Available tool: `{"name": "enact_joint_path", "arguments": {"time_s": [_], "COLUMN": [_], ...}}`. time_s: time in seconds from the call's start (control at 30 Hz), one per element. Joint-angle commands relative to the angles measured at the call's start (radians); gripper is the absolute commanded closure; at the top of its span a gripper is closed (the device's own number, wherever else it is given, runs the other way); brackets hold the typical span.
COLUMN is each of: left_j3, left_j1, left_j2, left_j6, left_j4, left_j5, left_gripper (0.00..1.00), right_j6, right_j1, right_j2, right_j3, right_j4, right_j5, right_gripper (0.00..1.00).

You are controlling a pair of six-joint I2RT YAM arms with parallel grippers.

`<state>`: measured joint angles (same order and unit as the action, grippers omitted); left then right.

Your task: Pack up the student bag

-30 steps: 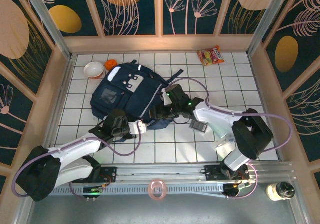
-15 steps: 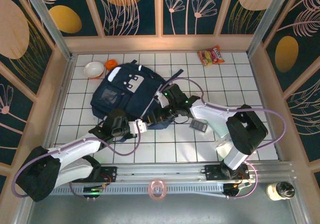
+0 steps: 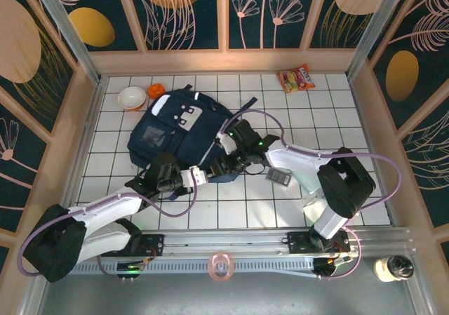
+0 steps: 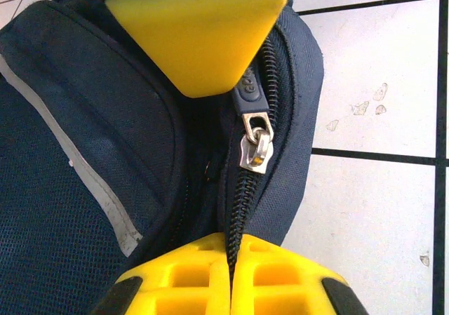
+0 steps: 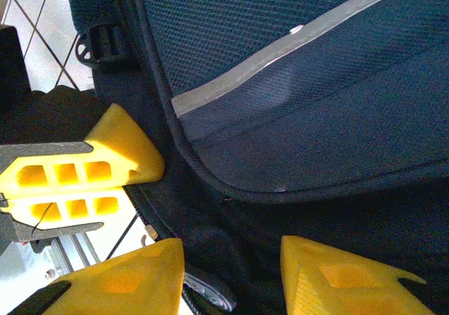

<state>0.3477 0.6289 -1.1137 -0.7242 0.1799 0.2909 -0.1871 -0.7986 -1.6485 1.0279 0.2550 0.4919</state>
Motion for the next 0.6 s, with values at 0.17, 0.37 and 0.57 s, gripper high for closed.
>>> {"name": "enact_joint_path", "arguments": {"time_s": [0.17, 0.37, 0.57], "left_j3": [0.045, 0.049, 0.053], "left_j1": [0.004, 0.004, 0.004], "left_j2": [-0.004, -0.01, -0.017], "left_j6": [0.029, 0.036, 0.047], "left_j4": [0.098, 0.102, 0.093], "left_j5": [0.057, 0.049, 0.016], "left_gripper": [1.0, 1.0, 1.0], "right_j6": [0.029, 0.027, 0.011], "right_j1": [-0.028, -0.028, -0.01], "right_j2": [0.008, 0.019, 0.08], "right_j3": [0.02, 0.017, -0.007], "right_j4": [0.007, 0.021, 0.045], "right_j5": [0.085, 0.093, -0.008], "right_gripper": [0.74, 0.93, 1.0]}}
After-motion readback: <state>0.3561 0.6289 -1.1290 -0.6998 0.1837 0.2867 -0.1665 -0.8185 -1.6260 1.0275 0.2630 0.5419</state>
